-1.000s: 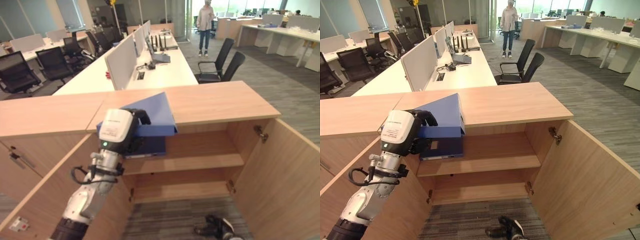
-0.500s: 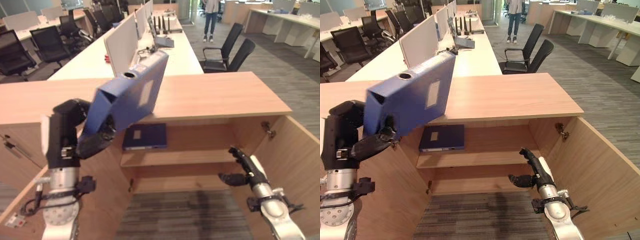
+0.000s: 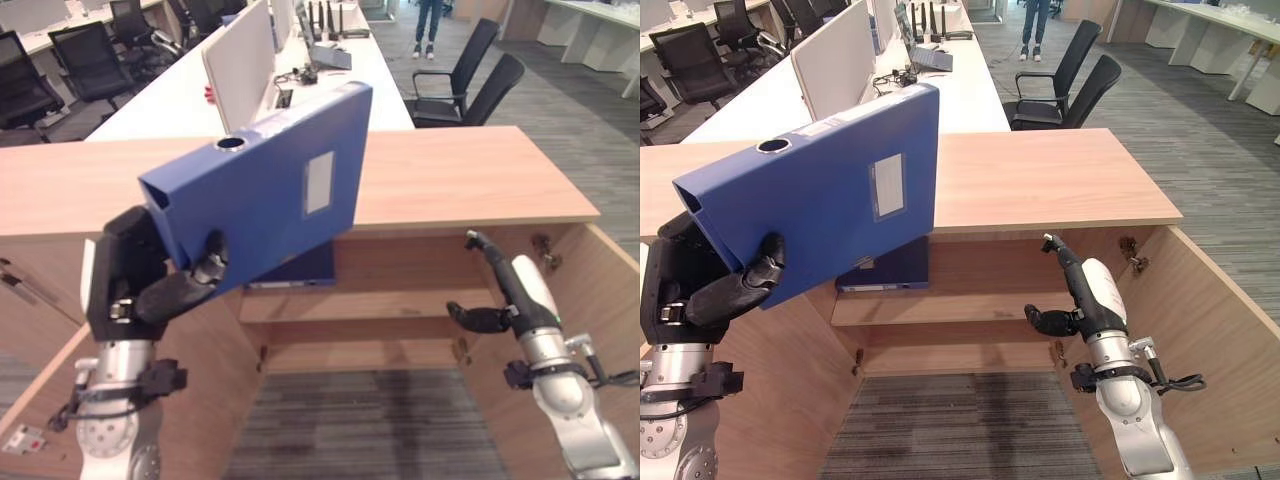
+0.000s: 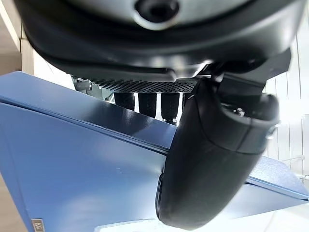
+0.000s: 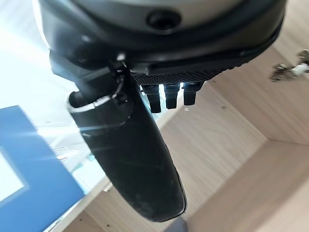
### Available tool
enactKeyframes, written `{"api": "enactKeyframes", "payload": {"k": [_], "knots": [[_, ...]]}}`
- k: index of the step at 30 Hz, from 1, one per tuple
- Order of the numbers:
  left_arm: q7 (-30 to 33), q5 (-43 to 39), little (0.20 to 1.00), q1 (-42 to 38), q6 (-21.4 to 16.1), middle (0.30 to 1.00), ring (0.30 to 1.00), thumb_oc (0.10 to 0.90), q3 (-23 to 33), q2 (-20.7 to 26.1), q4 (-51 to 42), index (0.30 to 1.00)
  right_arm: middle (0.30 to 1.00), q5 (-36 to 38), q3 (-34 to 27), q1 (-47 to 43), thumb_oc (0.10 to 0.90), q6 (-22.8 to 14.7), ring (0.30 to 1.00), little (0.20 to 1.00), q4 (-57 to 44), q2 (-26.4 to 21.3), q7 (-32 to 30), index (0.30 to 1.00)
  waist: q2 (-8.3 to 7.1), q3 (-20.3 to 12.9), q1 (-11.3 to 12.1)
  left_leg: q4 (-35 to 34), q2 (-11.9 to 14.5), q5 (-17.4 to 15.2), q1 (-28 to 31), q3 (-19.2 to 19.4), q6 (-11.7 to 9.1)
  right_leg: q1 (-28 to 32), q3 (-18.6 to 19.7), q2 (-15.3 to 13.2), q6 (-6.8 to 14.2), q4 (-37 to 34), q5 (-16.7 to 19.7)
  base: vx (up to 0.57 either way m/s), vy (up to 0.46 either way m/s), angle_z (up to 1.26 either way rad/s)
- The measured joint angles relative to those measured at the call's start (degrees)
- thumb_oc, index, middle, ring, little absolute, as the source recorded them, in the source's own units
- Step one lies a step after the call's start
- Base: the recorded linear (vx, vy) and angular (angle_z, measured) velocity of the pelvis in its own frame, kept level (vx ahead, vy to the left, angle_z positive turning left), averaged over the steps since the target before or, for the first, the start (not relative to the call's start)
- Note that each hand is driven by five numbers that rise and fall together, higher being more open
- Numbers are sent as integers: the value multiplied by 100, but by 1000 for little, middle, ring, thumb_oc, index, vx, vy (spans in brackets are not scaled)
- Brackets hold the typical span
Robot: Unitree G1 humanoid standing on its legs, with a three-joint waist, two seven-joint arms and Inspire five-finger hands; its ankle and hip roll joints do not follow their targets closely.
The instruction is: Put the empty folder in the office cabinet
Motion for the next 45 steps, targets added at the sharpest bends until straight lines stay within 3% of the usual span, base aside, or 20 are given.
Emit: {"api": "enactKeyframes", "payload": {"k": [3, 5, 8, 13, 16, 24, 30, 33, 35, 38, 45], "knots": [[-323, -573, 300, 3, 138, 300, 300, 400, -280, -11, -1, 300, 900, -81, -11, -72, 800, -174, 900, 900, -272, 28, -5, 900, -7, 13, -9, 1, 1, 0, 4, 4, 0, -3, 2, 2, -3, 3, 2, 0, 0, 0], [-658, -1815, 300, -46, 452, 300, 300, 400, -1093, -51, 5, 300, 900, -79, 4, -408, 800, -238, 900, 900, -309, 180, -11, 900, -26, 25, -18, 1, -8, 0, 7, 19, 1, -4, 16, -4, -10, 18, 10, 0, 0, 0], [-908, -2062, 300, -46, 579, 300, 300, 400, -1537, -5, 5, 300, 900, -89, 8, -543, 800, -268, 900, 900, -313, 188, -66, 900, -49, 42, -27, 2, -6, 2, 15, 27, 2, -5, 22, -2, -17, 37, 15, -3, 3, -2], [-924, -2187, 300, 76, 593, 300, 300, 400, -1224, 435, 91, 300, 900, -86, 1, -577, 800, -248, 900, 900, -315, 94, -143, 900, -7, 71, -18, 0, 19, 1, 61, 72, 2, 42, 74, 22, -23, 39, 19, 3, 9, -5], [-1052, -1549, 300, 280, 578, 300, 300, 400, -924, 684, 140, 300, 900, -76, 0, -578, 800, -247, 900, 900, -316, 14, -107, 900, 70, 119, 13, -1, 14, -7, 106, 62, 9, 87, 72, 16, -14, 32, 12, 0, 0, 0], [-1060, -512, 300, 314, 566, 300, 300, 400, -588, 721, 154, 300, 900, -59, -9, -578, 800, -209, 900, 900, -320, -25, 146, 900, 68, 118, 18, 0, 10, -6, 106, 52, 10, 77, 70, 15, -18, 39, 15, 0, 0, 0], [-1028, 327, 300, 299, 502, 300, 300, 400, -403, 1012, 159, 300, 900, -60, 10, -576, 800, -169, 900, 900, -313, -395, 468, 900, 65, 115, 39, 1, 14, -6, 106, 53, 9, 85, 70, 20, -18, 41, 15, 0, 0, 0], [-961, 1051, 300, 245, 367, 300, 300, 400, -223, 1135, 163, 300, 900, -61, 11, -562, 800, -131, 900, 900, -299, -440, 586, 900, 60, 112, 43, 2, 15, -5, 109, 51, 10, 96, 69, 22, -20, 42, 16, 0, 0, 0], [-743, 2141, 300, 202, 237, 300, 300, 400, 23, 1170, 273, 300, 900, -61, 4, -571, 800, -80, 900, 900, -211, -491, 584, 900, 50, 107, 43, 2, 14, -5, 124, 49, 10, 98, 69, 21, -21, 42, 17, 0, 0, 0], [-507, 2990, 300, 207, 349, 300, 300, 400, 218, 1360, 906, 300, 900, -68, -13, -573, 800, -65, 900, 900, -105, -638, 581, 900, 45, 104, 8, 1, 20, -5, 129, 50, 10, 97, 71, 25, -21, 41, 17, 0, 0, 0], [-165, 3463, 300, 232, 481, 300, 300, 400, 374, 1344, 1332, 300, 900, -72, -24, -570, 800, 32, 900, 900, 95, -641, 580, 900, -85, 85, 21, 2, 8, -5, 119, 52, 10, 84, 71, 13, -21, 41, 17, 0, 0, 0]]}}
